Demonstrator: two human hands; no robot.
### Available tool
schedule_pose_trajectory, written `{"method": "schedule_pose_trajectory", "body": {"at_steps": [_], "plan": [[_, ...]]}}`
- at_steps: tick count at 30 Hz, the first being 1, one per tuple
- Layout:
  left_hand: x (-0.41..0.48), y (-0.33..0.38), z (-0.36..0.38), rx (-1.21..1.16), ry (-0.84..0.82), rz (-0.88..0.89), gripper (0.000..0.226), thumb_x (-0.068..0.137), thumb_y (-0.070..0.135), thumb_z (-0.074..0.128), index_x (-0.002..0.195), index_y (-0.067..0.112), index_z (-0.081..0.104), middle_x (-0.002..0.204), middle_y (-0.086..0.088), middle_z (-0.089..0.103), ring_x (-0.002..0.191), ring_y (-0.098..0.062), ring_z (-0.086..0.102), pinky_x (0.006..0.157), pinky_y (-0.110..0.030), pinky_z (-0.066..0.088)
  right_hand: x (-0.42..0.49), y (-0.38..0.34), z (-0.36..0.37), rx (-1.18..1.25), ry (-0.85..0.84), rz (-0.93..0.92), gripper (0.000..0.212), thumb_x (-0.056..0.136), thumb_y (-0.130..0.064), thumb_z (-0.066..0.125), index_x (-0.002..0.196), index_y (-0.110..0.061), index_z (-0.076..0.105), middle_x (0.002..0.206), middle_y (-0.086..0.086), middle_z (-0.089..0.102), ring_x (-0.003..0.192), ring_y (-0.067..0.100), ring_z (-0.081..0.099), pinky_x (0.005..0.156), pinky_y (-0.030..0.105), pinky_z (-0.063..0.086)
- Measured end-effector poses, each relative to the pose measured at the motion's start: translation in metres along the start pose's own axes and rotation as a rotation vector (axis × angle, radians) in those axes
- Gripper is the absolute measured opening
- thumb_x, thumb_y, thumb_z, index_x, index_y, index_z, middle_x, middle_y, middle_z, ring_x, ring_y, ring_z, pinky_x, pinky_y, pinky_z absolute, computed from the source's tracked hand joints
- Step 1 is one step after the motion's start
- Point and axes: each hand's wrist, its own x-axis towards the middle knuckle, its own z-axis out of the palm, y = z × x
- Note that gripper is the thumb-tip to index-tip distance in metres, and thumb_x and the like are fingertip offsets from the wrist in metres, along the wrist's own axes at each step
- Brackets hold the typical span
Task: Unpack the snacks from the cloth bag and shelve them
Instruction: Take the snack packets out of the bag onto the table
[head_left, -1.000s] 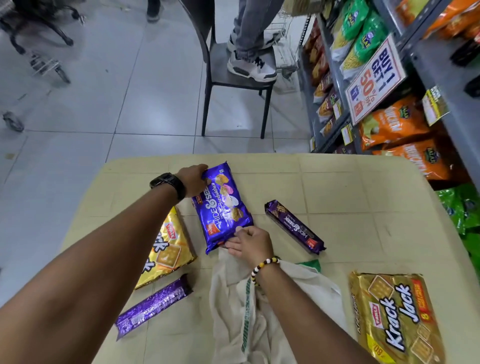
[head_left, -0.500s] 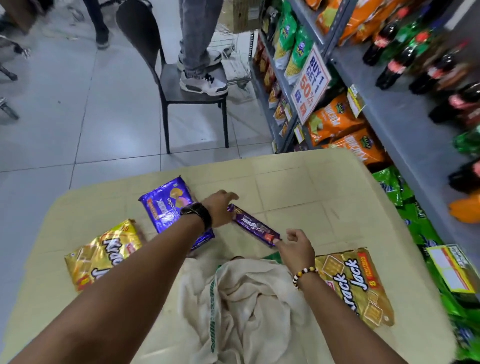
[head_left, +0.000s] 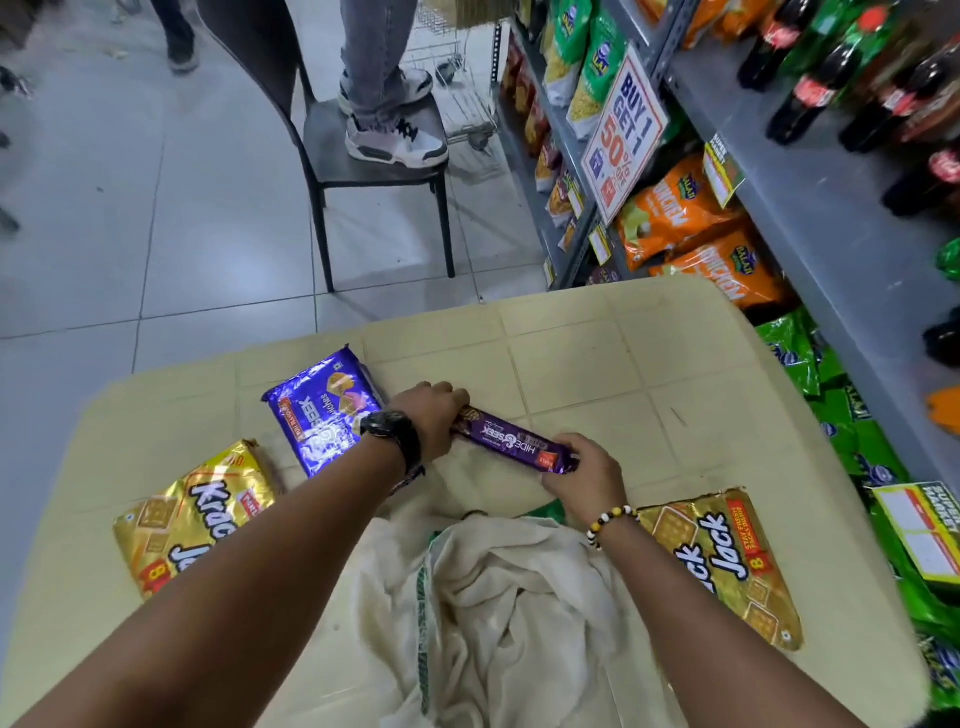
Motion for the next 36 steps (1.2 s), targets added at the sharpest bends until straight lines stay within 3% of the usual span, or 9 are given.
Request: {"method": "schedule_pose_trajectory", "body": {"at_steps": [5, 9, 12, 16, 19, 23, 26, 32, 36], "plan": [[-0.071, -0.020, -0.014, -0.243, 0.235, -0.044, 0.042, 0.082, 0.022, 0.066, 0.124, 0.022, 0.061, 0.110, -0.006, 0.064, 0.100, -0.031, 0.061, 0.078, -0.035, 0.050, -0.016, -0.035, -0.014, 0.122, -0.049, -0.098, 0.051, 0.062, 0.001, 0.082, 0.105, -0.024, 0.071, 0.097, -0.001, 0.072, 0.084, 0.016, 0.069, 0.069, 0.005, 0.048], [-0.155, -0.049, -0.004, -0.531, 0.357, -0.201, 0.048, 0.074, 0.020, 0.080, 0.119, 0.022, 0.066, 0.107, -0.002, 0.068, 0.094, -0.022, 0.066, 0.079, -0.032, 0.052, -0.047, -0.071, 0.005, 0.177, -0.164, -0.195, 0.051, 0.062, 0.001, 0.084, 0.103, -0.025, 0.070, 0.095, -0.005, 0.073, 0.085, 0.007, 0.067, 0.074, 0.015, 0.055], [-0.228, -0.073, 0.018, -0.753, 0.461, -0.346, 0.053, 0.066, 0.023, 0.082, 0.115, 0.031, 0.065, 0.104, 0.009, 0.070, 0.087, -0.008, 0.069, 0.082, -0.034, 0.057, -0.078, -0.095, 0.038, 0.220, -0.269, -0.256, 0.052, 0.063, 0.005, 0.084, 0.102, -0.026, 0.069, 0.093, -0.006, 0.072, 0.081, 0.007, 0.067, 0.072, 0.012, 0.052], [-0.311, -0.086, 0.045, -0.867, 0.558, -0.542, 0.057, 0.068, 0.005, 0.086, 0.110, 0.037, 0.063, 0.101, 0.013, 0.068, 0.081, 0.005, 0.067, 0.073, -0.005, 0.048, -0.117, -0.115, 0.088, 0.233, -0.399, -0.312, 0.056, 0.063, 0.012, 0.081, 0.099, -0.028, 0.067, 0.092, -0.006, 0.071, 0.076, -0.002, 0.067, 0.072, 0.012, 0.052], [-0.358, -0.087, 0.070, -0.902, 0.609, -0.666, 0.056, 0.069, 0.007, 0.086, 0.107, 0.039, 0.061, 0.102, 0.010, 0.069, 0.085, -0.003, 0.069, 0.072, -0.013, 0.052, -0.140, -0.118, 0.125, 0.167, -0.471, -0.374, 0.054, 0.062, 0.008, 0.083, 0.100, -0.027, 0.068, 0.096, 0.001, 0.072, 0.082, 0.006, 0.068, 0.077, 0.021, 0.054], [-0.393, -0.084, 0.108, -0.972, 0.605, -0.783, 0.050, 0.066, 0.010, 0.088, 0.105, 0.032, 0.065, 0.100, 0.010, 0.069, 0.086, -0.003, 0.068, 0.071, -0.018, 0.056, -0.161, -0.115, 0.158, 0.070, -0.570, -0.429, 0.053, 0.059, -0.009, 0.074, 0.111, -0.018, 0.070, 0.102, 0.003, 0.072, 0.093, 0.017, 0.069, 0.085, 0.032, 0.057], [-0.399, -0.078, 0.130, -0.979, 0.613, -0.842, 0.049, 0.065, 0.010, 0.088, 0.105, 0.029, 0.067, 0.101, 0.008, 0.070, 0.088, -0.007, 0.068, 0.076, -0.026, 0.058, -0.167, -0.110, 0.171, 0.010, -0.597, -0.440, 0.052, 0.065, 0.000, 0.074, 0.113, -0.020, 0.070, 0.105, 0.002, 0.070, 0.096, 0.018, 0.068, 0.086, 0.033, 0.058], [-0.404, -0.078, 0.158, -0.966, 0.621, -0.919, 0.047, 0.067, 0.009, 0.086, 0.108, 0.026, 0.069, 0.101, 0.008, 0.072, 0.091, -0.009, 0.067, 0.078, -0.030, 0.059, -0.169, -0.106, 0.190, -0.099, -0.634, -0.464, 0.049, 0.071, 0.008, 0.070, 0.114, -0.016, 0.069, 0.108, 0.003, 0.069, 0.097, 0.016, 0.066, 0.074, 0.005, 0.049], [-0.405, -0.083, 0.163, -0.997, 0.601, -0.956, 0.046, 0.069, 0.009, 0.085, 0.107, 0.027, 0.067, 0.101, 0.008, 0.071, 0.091, -0.010, 0.067, 0.078, -0.032, 0.060, -0.169, -0.109, 0.198, -0.121, -0.635, -0.479, 0.048, 0.073, 0.010, 0.068, 0.115, -0.014, 0.068, 0.107, 0.003, 0.068, 0.096, 0.015, 0.065, 0.069, 0.000, 0.046]]}}
